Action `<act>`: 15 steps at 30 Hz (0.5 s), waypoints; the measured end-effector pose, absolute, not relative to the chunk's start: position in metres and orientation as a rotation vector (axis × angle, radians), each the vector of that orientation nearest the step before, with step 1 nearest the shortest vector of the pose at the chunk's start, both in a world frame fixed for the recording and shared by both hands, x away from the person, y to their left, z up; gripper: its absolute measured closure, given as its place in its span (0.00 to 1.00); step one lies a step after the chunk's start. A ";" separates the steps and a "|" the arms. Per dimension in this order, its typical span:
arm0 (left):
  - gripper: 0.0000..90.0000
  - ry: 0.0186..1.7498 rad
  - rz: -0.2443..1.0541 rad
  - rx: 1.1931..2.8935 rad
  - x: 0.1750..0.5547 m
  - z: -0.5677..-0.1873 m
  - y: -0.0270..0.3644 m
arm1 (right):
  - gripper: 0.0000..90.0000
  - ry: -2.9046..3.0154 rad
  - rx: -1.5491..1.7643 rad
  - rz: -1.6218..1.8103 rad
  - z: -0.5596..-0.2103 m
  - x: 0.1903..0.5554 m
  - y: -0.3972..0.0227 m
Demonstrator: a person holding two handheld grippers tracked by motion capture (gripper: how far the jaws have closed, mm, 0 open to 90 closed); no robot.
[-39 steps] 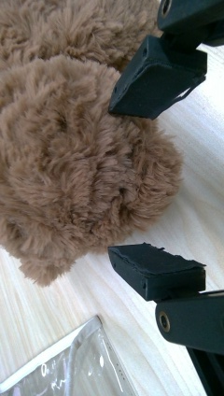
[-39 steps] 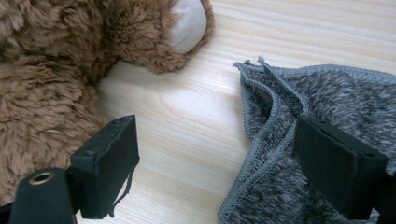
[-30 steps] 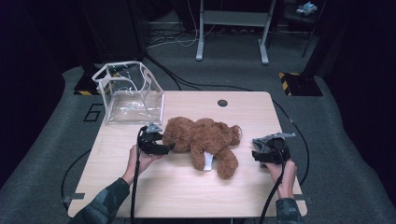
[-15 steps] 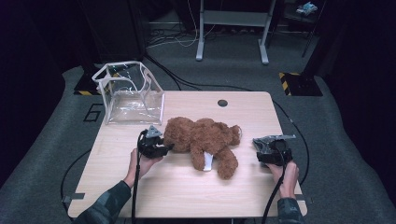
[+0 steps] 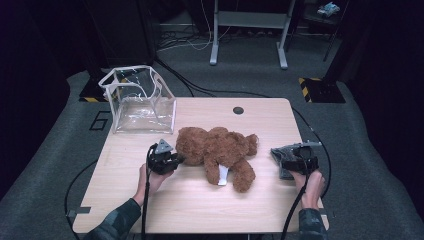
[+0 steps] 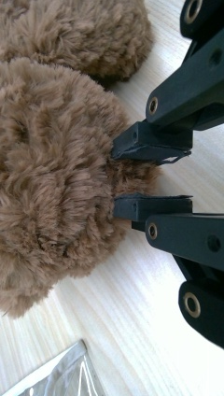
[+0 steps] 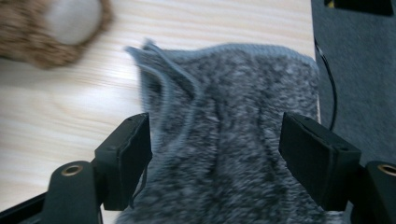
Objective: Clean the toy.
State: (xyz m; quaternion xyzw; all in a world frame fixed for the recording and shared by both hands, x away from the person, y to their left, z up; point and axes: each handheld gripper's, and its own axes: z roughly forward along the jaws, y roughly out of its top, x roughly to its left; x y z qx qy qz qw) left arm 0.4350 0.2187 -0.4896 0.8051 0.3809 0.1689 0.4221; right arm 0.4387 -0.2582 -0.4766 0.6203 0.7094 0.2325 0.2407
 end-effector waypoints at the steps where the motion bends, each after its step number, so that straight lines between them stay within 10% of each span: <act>1: 0.82 0.952 0.427 1.998 0.433 -0.492 0.220 | 0.28 1.939 1.707 0.614 -0.479 0.441 -0.259; 6: 0.83 0.942 0.458 1.925 0.428 -0.502 0.222 | 0.35 1.968 1.789 0.595 -0.495 0.450 -0.265; 15: 0.87 0.938 0.463 1.889 0.425 -0.512 0.223 | 0.80 1.937 1.804 0.634 -0.498 0.444 -0.265</act>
